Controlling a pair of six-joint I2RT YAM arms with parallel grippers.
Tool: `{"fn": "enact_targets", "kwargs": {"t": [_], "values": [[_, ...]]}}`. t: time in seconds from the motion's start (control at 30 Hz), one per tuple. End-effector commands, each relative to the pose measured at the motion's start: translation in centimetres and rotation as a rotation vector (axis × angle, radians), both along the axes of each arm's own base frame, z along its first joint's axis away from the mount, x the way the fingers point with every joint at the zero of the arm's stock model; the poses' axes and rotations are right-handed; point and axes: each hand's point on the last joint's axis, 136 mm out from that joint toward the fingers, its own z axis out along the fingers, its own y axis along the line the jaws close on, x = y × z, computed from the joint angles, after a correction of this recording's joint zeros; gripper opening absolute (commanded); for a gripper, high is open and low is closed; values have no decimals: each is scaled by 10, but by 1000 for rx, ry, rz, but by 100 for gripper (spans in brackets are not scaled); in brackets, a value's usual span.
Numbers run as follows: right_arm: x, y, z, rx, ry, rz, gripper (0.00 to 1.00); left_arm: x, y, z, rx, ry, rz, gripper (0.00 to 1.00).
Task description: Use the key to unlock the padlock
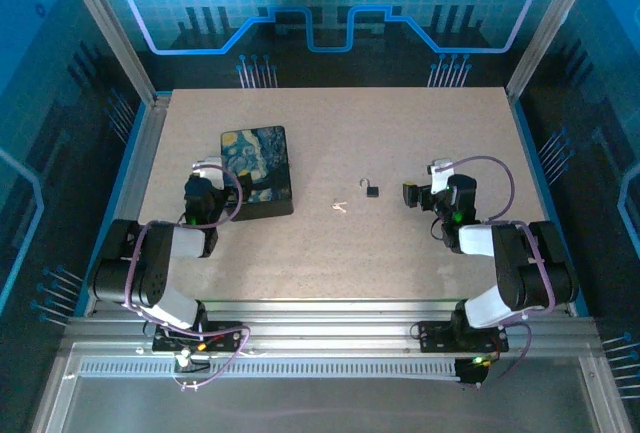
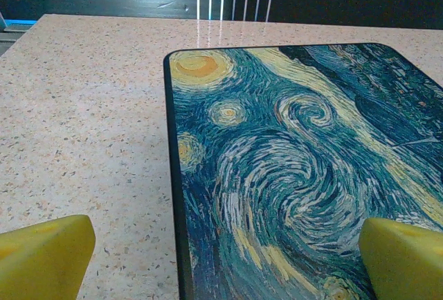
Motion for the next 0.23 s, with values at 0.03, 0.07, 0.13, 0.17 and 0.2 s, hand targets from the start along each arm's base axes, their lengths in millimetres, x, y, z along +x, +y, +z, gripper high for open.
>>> {"fn": "enact_targets", "kwargs": {"t": [0.03, 0.07, 0.13, 0.17, 0.2], "values": [[10, -4, 17, -2, -61, -7, 100, 2, -1, -8, 1, 35, -23, 99], [10, -5, 17, -2, -61, -9, 100, 2, -1, -8, 0, 36, -23, 99], [10, -5, 17, -2, -61, -9, 100, 2, -1, -8, -3, 36, -24, 99], [10, -5, 17, -2, -60, -9, 100, 2, -1, -7, -5, 33, -25, 99], [10, -5, 17, -2, -60, -9, 100, 2, 0, -7, -4, 32, -25, 99]]}}
